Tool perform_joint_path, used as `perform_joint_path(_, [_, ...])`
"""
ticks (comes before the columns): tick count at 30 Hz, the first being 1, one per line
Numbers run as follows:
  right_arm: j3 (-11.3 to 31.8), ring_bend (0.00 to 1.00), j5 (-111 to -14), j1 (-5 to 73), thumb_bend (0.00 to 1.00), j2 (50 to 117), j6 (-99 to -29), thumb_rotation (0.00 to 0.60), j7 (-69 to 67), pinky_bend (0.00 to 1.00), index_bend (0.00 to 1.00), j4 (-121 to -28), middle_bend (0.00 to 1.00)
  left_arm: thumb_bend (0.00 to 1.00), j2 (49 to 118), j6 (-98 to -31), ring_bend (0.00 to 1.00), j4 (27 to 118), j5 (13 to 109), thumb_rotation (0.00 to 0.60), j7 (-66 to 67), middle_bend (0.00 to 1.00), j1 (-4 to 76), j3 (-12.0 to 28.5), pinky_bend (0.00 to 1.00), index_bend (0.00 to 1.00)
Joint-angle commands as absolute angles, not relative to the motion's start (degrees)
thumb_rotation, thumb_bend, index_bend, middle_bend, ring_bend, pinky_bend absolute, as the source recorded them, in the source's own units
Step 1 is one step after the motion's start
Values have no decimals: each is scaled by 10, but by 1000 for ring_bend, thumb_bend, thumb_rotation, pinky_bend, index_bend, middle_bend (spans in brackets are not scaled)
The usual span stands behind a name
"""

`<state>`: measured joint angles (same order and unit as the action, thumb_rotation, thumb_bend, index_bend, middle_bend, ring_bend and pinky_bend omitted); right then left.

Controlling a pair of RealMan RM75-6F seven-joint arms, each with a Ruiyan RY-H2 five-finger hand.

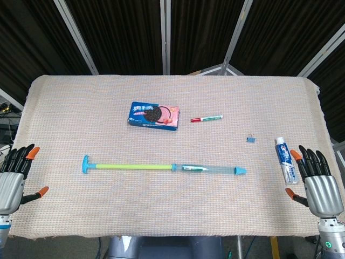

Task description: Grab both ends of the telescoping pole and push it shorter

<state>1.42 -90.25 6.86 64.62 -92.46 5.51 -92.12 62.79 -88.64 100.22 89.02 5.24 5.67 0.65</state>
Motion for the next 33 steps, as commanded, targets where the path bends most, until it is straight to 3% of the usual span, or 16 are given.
perform_joint_path(1, [15,0,-902,68,0,645,-922,600,56,0,0,-923,0,0,626,-885,0,1003,890,600,49,0,56,7,0,0])
perform_joint_path(8, [14,7,-903,66,0,649,-913,600,54,0,0,-920,22,0,623,-881,0,1006,892,600,45,0,57,7,0,0])
perform_joint_path(10, [14,185,-900,70,0,653,-900,600,51,5,0,-920,204,0,622,-880,0,1008,892,600,47,0,57,8,0,0])
perform_joint_path(11, [15,375,-900,74,0,656,-894,600,50,114,0,-919,381,0,622,-879,0,1009,891,600,47,0,58,9,0,0])
perform_joint_path(12, [17,587,-900,83,0,661,-879,600,50,346,0,-915,555,0,622,-877,0,1010,889,600,50,0,60,11,0,0])
perform_joint_path(13, [18,693,-898,90,0,663,-867,600,50,530,0,-912,647,0,622,-874,0,1010,887,600,53,0,62,13,0,0])
perform_joint_path(14, [19,809,-898,104,0,668,-842,600,42,805,0,-910,756,0,623,-870,0,1011,883,600,56,0,64,16,0,0])
perform_joint_path(15, [20,891,-897,115,0,673,-822,600,30,948,0,-911,835,0,624,-867,0,1011,880,600,59,0,66,17,0,0])
perform_joint_path(16, [21,930,-887,132,0,677,-785,600,10,984,0,-915,872,0,626,-859,0,1011,874,600,63,0,69,19,0,0])
perform_joint_path(18, [27,992,-857,163,0,677,-713,600,-10,1000,0,-929,941,0,631,-847,0,1008,864,600,71,0,75,23,0,0])
perform_joint_path(24, [58,1000,-728,248,0,689,-535,600,27,1000,62,-964,991,0,650,-814,0,991,832,600,93,0,92,34,0,0])
perform_joint_path(28, [74,1000,-634,285,0,723,-492,600,88,1000,144,-965,1000,0,656,-802,0,985,817,600,99,0,97,37,0,0])
perform_joint_path(33, [79,1000,-548,318,54,786,-494,600,161,1000,207,-939,1000,0,662,-792,0,978,808,600,107,0,100,36,0,0])
